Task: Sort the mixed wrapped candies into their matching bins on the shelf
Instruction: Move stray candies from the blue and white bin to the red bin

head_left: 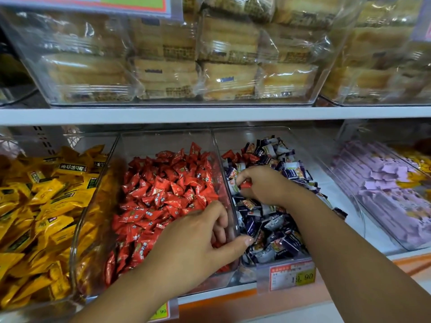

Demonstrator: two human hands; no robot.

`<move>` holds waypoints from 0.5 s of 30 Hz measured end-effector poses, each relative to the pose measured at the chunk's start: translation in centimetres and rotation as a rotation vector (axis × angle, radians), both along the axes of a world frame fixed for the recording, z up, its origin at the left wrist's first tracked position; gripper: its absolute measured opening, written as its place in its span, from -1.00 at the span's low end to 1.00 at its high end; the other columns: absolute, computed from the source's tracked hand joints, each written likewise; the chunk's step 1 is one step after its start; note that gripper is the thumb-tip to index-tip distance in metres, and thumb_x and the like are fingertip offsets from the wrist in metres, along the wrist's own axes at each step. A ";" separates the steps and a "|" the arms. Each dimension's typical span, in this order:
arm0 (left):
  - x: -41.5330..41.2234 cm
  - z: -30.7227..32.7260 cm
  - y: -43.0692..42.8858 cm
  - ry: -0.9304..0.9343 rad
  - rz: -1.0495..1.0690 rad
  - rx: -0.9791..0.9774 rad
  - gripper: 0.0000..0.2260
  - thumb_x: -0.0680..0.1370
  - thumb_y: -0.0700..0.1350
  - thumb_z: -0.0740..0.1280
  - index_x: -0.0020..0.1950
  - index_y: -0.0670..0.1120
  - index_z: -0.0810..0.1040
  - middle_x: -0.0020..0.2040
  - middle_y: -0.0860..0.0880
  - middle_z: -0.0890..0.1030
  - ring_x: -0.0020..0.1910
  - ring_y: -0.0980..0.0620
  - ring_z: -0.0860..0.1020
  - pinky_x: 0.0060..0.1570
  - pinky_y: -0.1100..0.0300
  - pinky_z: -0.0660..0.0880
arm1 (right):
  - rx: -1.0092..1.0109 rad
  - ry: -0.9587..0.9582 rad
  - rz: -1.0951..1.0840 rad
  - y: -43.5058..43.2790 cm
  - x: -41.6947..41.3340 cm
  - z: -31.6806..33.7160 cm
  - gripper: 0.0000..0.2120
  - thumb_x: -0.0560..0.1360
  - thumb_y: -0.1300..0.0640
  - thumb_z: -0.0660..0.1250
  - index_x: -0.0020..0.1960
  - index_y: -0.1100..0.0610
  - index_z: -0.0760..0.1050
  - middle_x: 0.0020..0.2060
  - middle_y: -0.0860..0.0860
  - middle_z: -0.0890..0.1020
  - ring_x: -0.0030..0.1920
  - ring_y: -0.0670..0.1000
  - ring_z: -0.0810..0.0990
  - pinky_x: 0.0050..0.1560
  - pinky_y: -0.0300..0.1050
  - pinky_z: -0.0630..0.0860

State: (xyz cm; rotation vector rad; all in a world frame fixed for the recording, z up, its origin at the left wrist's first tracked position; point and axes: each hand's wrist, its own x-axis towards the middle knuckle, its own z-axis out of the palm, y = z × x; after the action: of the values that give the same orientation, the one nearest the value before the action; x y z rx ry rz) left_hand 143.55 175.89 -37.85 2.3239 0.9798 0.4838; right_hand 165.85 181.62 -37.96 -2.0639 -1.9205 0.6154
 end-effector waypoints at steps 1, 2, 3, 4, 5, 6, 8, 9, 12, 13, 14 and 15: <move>0.0 0.0 0.0 0.001 0.003 -0.002 -0.55 0.32 0.50 0.06 -0.08 0.17 0.29 -0.12 0.19 0.52 -0.17 0.19 0.48 -0.27 0.27 0.43 | 0.029 0.089 -0.018 -0.4 0.2 0.4 -0.87 0.52 0.15 0.39 0.05 -0.01 0.61 0.09 -0.06 0.60 0.07 -0.04 0.57 0.08 -0.17 0.46; 0.0 0.0 0.0 0.003 0.004 -0.003 -0.56 0.32 0.50 0.06 -0.08 0.18 0.29 -0.11 0.20 0.52 -0.16 0.19 0.48 -0.27 0.28 0.42 | 0.054 0.176 -0.032 -0.9 0.3 0.8 -0.88 0.52 0.14 0.40 0.01 -0.04 0.64 0.11 -0.09 0.62 0.08 -0.06 0.58 0.12 -0.16 0.48; 0.0 0.0 0.0 0.007 0.005 -0.003 -0.57 0.33 0.49 0.07 -0.08 0.18 0.29 -0.11 0.21 0.52 -0.16 0.20 0.48 -0.27 0.29 0.42 | 0.072 0.246 -0.033 -1.4 0.4 1.3 -0.88 0.52 0.12 0.40 0.00 -0.06 0.66 0.12 -0.13 0.63 0.08 -0.08 0.59 0.14 -0.15 0.49; 0.0 0.0 0.0 0.008 0.007 -0.002 -0.58 0.33 0.49 0.08 -0.08 0.18 0.29 -0.11 0.22 0.52 -0.17 0.20 0.48 -0.28 0.30 0.41 | 0.088 0.283 -0.026 -1.9 0.5 1.6 -0.88 0.52 0.10 0.40 0.00 -0.08 0.66 0.12 -0.15 0.63 0.07 -0.11 0.60 0.17 -0.13 0.51; 0.0 0.1 0.0 0.008 0.009 -0.004 -0.58 0.34 0.48 0.08 -0.09 0.18 0.29 -0.11 0.23 0.51 -0.18 0.21 0.48 -0.29 0.32 0.40 | 0.109 0.292 -0.020 -2.3 0.6 2.0 -0.88 0.52 0.08 0.40 0.00 -0.10 0.67 0.11 -0.17 0.64 0.06 -0.16 0.59 0.17 -0.16 0.51; 0.0 0.1 0.0 0.007 0.008 -0.009 -0.58 0.33 0.48 0.08 -0.09 0.17 0.29 -0.09 0.26 0.51 -0.18 0.22 0.48 -0.29 0.32 0.40 | 0.142 0.273 -0.018 -2.6 0.5 2.2 -0.88 0.52 0.06 0.39 0.00 -0.12 0.66 0.10 -0.18 0.64 0.04 -0.22 0.57 0.15 -0.22 0.49; 0.0 0.1 0.0 0.006 0.005 -0.014 -0.56 0.31 0.49 0.06 -0.09 0.17 0.30 -0.06 0.30 0.48 -0.17 0.22 0.48 -0.28 0.31 0.41 | 0.221 0.221 -0.023 -3.0 0.4 2.7 -0.88 0.52 0.02 0.38 0.01 -0.15 0.66 0.06 -0.21 0.65 0.02 -0.27 0.55 0.04 -0.37 0.43; 0.0 0.1 0.0 0.003 0.005 -0.015 -0.55 0.31 0.50 0.06 -0.09 0.17 0.30 -0.05 0.30 0.48 -0.17 0.21 0.48 -0.28 0.30 0.42 | 0.262 0.193 -0.017 -3.2 0.2 3.0 -0.87 0.53 0.01 0.37 0.03 -0.14 0.65 0.03 -0.22 0.65 -0.01 -0.31 0.53 -0.02 -0.43 0.39; 0.0 0.0 0.0 -0.008 0.013 -0.025 -0.57 0.31 0.48 0.08 -0.10 0.17 0.30 -0.11 0.25 0.51 -0.17 0.22 0.49 -0.26 0.30 0.43 | 0.367 0.139 -0.010 -3.4 -0.5 3.8 -0.87 0.54 0.07 0.35 0.06 -0.05 0.63 -0.23 -0.30 0.55 -0.25 -0.43 0.46 -0.26 -0.53 0.31; 0.0 0.0 0.0 -0.008 0.014 -0.023 -0.57 0.32 0.48 0.09 -0.09 0.17 0.30 -0.12 0.24 0.52 -0.17 0.22 0.49 -0.25 0.29 0.43 | 0.401 0.155 -0.020 -3.5 -1.0 4.1 -0.89 0.54 0.11 0.36 0.03 -0.01 0.62 -0.33 -0.30 0.51 -0.30 -0.44 0.44 -0.29 -0.53 0.31; 0.0 0.1 -0.1 -0.010 0.013 -0.019 -0.59 0.34 0.47 0.10 -0.09 0.17 0.30 -0.14 0.22 0.52 -0.17 0.21 0.49 -0.25 0.28 0.44 | 0.434 0.190 -0.027 -3.6 -1.5 4.5 -0.92 0.53 0.15 0.36 0.01 0.03 0.61 -0.39 -0.29 0.50 -0.32 -0.42 0.45 -0.31 -0.51 0.32; 0.0 0.0 -0.1 -0.013 0.013 -0.015 -0.60 0.36 0.46 0.12 -0.09 0.17 0.30 -0.14 0.21 0.53 -0.18 0.21 0.49 -0.25 0.27 0.44 | 0.454 0.252 -0.024 -3.7 -2.1 4.8 -0.93 0.52 0.16 0.38 -0.01 0.05 0.60 -0.39 -0.28 0.54 -0.31 -0.37 0.49 -0.30 -0.48 0.35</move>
State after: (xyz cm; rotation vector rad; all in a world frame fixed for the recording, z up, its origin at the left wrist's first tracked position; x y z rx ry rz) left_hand 143.59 175.83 -37.80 2.3000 0.9895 0.4938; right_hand 163.79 177.93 -33.13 -1.6404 -1.6983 0.3678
